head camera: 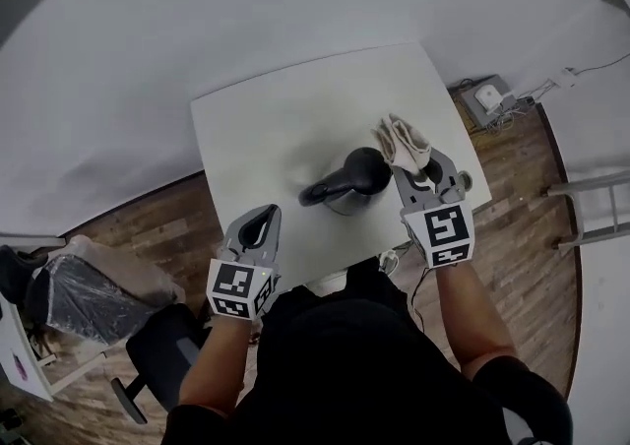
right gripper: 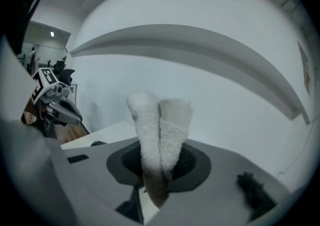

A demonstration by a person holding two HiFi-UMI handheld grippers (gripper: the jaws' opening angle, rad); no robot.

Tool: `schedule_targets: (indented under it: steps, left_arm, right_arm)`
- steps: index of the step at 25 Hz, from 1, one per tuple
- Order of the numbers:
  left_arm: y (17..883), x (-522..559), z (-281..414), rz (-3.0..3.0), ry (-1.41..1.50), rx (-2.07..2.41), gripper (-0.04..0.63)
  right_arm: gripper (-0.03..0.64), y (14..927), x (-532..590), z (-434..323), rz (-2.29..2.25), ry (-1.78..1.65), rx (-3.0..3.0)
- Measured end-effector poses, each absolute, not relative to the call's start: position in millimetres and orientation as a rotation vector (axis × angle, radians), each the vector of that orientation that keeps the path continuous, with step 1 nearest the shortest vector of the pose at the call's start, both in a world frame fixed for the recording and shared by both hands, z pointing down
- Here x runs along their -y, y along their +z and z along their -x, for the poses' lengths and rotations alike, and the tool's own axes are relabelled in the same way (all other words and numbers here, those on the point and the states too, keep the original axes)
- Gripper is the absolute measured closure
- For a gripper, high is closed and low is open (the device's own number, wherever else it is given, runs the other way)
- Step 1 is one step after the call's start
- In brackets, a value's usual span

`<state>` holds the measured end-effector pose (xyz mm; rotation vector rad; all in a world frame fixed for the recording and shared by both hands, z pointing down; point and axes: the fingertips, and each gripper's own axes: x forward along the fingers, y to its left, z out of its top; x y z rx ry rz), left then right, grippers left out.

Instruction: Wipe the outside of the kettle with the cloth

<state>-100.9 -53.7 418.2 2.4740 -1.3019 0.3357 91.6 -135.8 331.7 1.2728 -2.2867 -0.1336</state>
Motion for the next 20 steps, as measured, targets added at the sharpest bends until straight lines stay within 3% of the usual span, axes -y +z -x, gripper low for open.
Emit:
schedule_targets:
  steps: [15, 20]
  left_arm:
    - [425.0, 8.7, 145.2, -2.504, 0.276, 1.22, 0.589]
    - [428.8, 4.0, 158.6, -2.478, 0.25, 1.245, 0.589]
  right_arm:
    - [0.522, 306.0, 120.3, -42.0, -1.472, 0.227, 2.549]
    - [0.522, 319.4, 119.1, -20.1, -1.485, 0.687, 2.672]
